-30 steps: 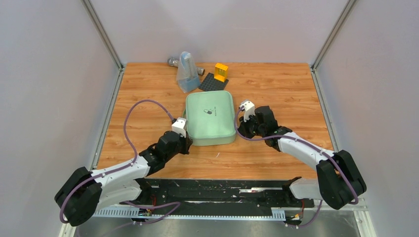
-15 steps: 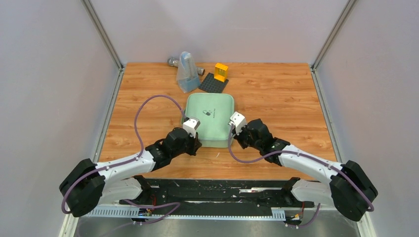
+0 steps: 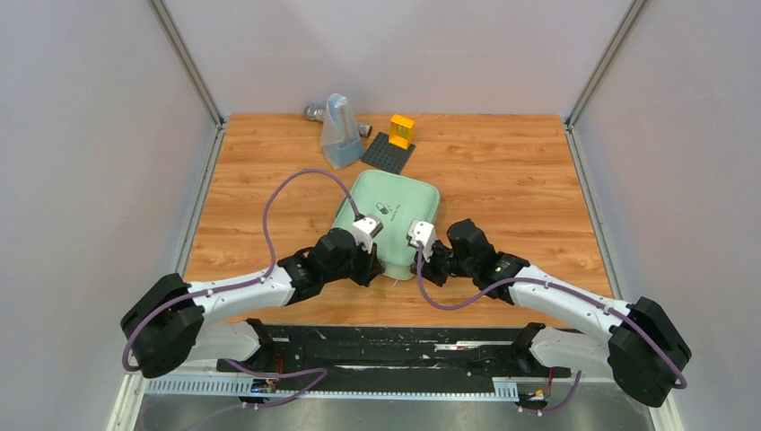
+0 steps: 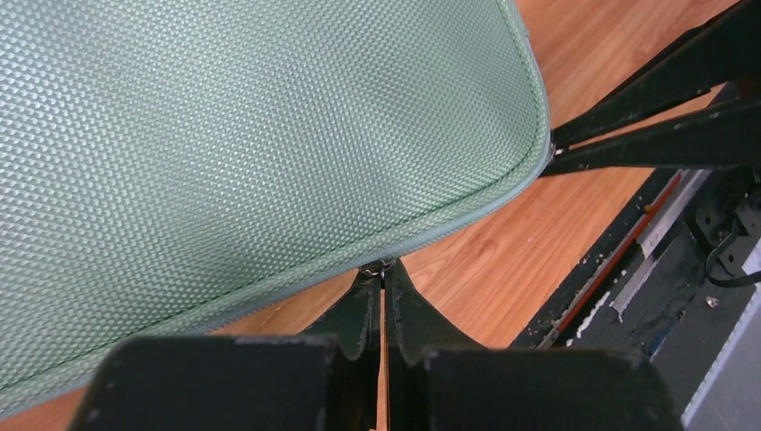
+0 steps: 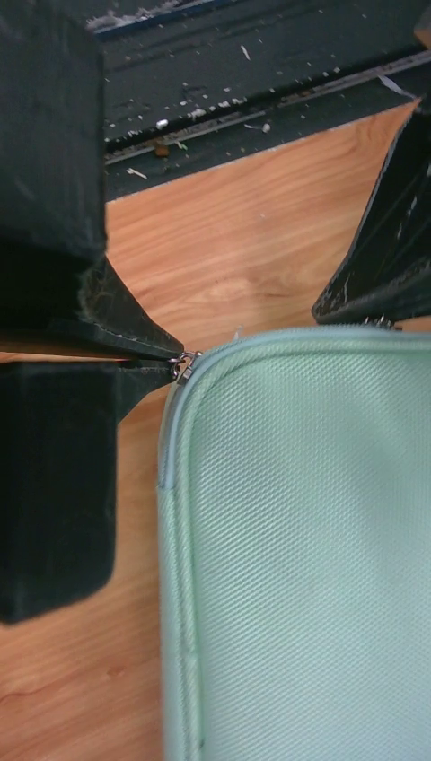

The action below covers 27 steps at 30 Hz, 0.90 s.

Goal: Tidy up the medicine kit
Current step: Zip the medicine box at the center of the board.

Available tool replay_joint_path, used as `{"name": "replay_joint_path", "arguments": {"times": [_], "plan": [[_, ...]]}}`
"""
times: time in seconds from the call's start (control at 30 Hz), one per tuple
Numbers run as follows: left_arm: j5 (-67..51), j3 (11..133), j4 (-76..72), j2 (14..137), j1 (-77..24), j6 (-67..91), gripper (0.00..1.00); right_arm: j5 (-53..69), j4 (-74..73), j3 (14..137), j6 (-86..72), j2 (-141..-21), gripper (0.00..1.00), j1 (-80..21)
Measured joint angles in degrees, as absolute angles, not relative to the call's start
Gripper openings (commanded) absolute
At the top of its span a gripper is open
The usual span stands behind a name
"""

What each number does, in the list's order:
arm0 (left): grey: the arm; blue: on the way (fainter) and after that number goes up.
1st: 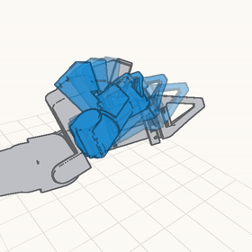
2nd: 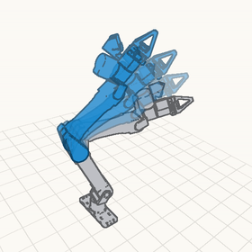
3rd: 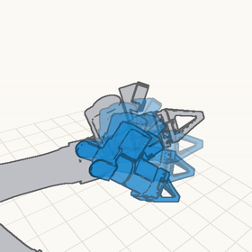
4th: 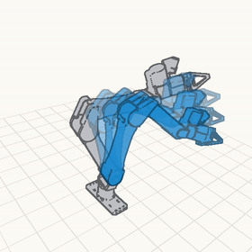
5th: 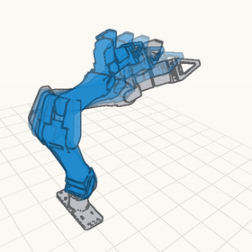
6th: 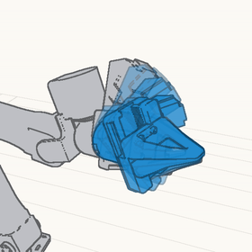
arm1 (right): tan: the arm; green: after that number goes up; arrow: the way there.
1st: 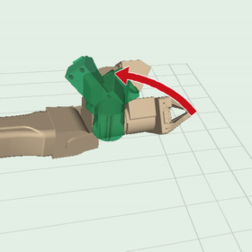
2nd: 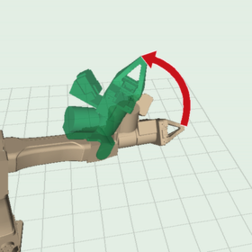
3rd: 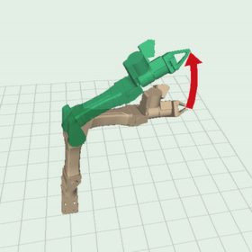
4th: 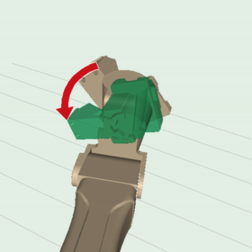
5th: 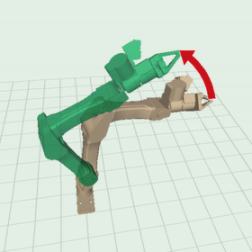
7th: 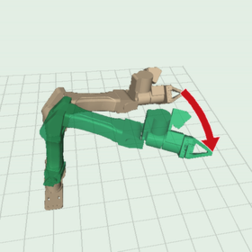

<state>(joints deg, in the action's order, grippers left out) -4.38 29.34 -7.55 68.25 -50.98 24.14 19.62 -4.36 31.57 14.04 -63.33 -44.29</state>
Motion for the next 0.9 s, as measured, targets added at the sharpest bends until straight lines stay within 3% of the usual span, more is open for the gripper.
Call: {"name": "replay_joint_path", "arguments": {"times": [0.63,0.67,0.77,0.8,0.83,0.9], "plan": [[-6.5,36.3,-12.4,80.9,-60.6,30.1,0.00,18.7,-9.6,30.5,14.1,-61.1,0.00,-47.7],[-5.7,36.1,-12.9,80.9,-61.0,30.4,0.04,17.8,-9.6,30.2,13.9,-60.8,0.02,-48.0],[-3.9,34.2,-15.8,80.3,-62.1,31.2,0.31,14.7,-9.6,29.3,11.9,-59.1,0.15,-49.4],[-3.5,33.3,-16.9,79.6,-62.5,31.5,0.36,13.3,-9.3,29.0,10.7,-58.4,0.28,-49.8],[-3.2,32.1,-18.2,78.5,-63.1,32.3,0.45,12.0,-9.2,28.8,9.3,-57.4,0.46,-50.1],[-2.2,30.0,-19.7,75.7,-64.1,33.6,0.56,9.9,-9.0,28.2,6.2,-54.7,0.62,-50.8]]}}
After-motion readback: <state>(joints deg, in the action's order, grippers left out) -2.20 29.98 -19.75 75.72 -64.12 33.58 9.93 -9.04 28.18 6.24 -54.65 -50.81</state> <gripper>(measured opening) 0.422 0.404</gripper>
